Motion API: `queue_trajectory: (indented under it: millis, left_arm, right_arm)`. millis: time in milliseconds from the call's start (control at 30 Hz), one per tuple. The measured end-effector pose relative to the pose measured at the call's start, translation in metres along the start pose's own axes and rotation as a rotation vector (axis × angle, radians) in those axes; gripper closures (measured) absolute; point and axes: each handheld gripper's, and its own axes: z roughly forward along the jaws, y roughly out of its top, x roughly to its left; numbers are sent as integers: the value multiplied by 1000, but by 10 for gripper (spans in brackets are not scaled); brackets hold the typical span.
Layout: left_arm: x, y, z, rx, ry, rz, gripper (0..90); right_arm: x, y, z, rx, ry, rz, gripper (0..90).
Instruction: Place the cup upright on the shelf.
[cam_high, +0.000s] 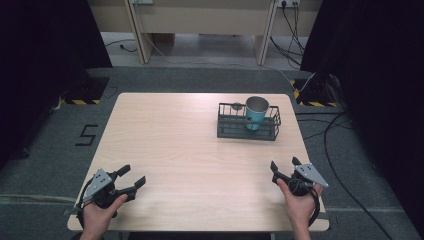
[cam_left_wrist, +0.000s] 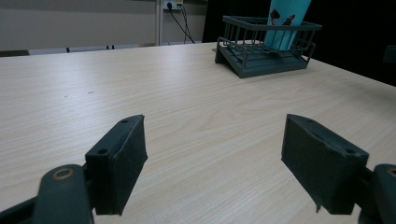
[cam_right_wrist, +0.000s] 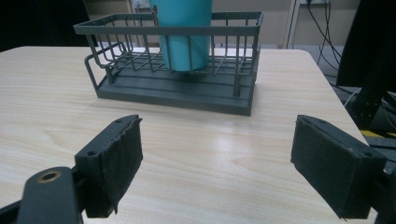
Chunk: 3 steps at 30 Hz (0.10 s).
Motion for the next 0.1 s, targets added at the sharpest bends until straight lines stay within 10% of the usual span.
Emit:
queue_trajectory:
  millis: [100]
  left_arm:
    - [0, 0, 0, 1, 0, 1, 216]
  right_arm:
    - [-1, -1, 0, 4, 2, 3, 173]
